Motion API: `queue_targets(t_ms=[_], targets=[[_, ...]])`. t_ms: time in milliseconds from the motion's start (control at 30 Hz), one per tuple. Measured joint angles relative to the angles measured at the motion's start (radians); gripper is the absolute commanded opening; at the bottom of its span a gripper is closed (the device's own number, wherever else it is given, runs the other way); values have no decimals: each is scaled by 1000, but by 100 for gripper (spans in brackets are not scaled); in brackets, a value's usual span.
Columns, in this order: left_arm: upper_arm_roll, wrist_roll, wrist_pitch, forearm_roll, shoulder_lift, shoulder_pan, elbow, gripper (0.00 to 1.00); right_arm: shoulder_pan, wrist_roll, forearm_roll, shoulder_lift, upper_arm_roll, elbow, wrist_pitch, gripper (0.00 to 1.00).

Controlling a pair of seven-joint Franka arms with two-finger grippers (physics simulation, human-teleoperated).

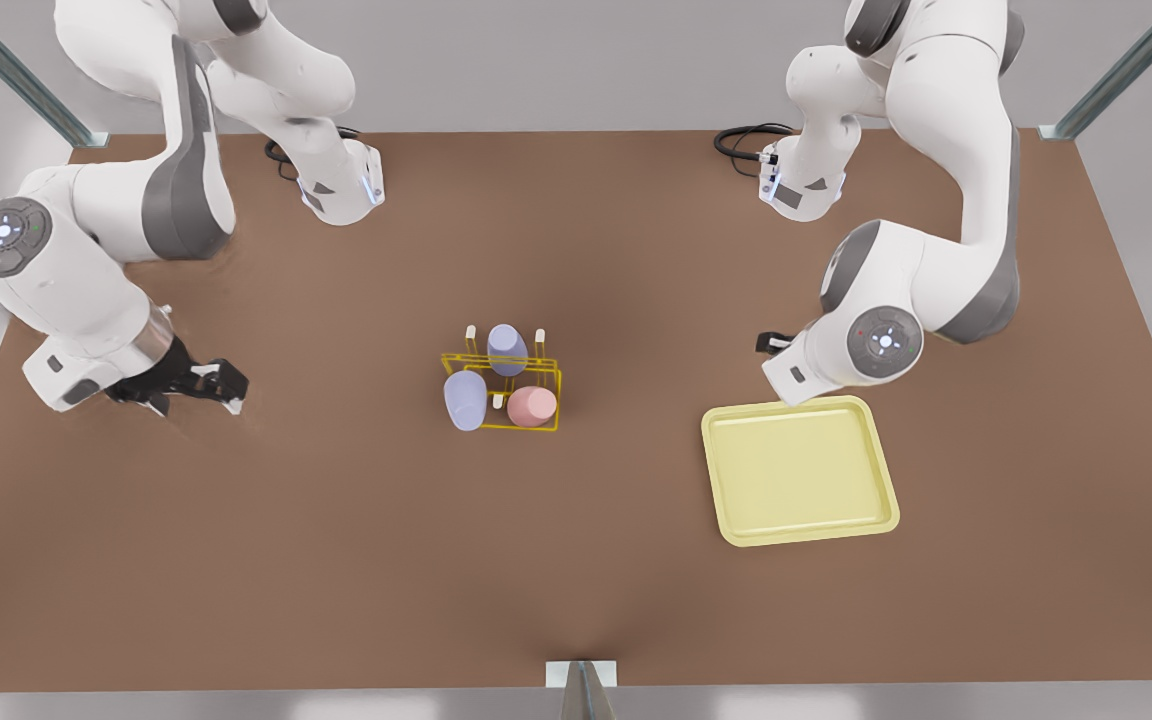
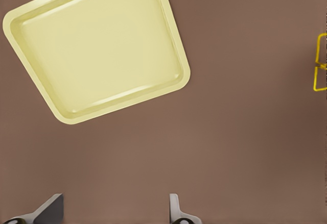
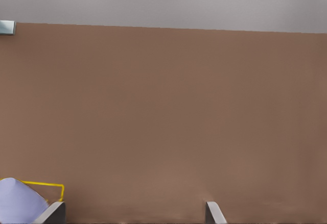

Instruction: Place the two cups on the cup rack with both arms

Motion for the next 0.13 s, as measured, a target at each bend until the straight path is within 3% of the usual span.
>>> queue_targets(t_ms=[133], targets=[[-7,-2,-1,1,-6,-1,7,100,-23,-3,-26,-162,2,-145,-91,100]])
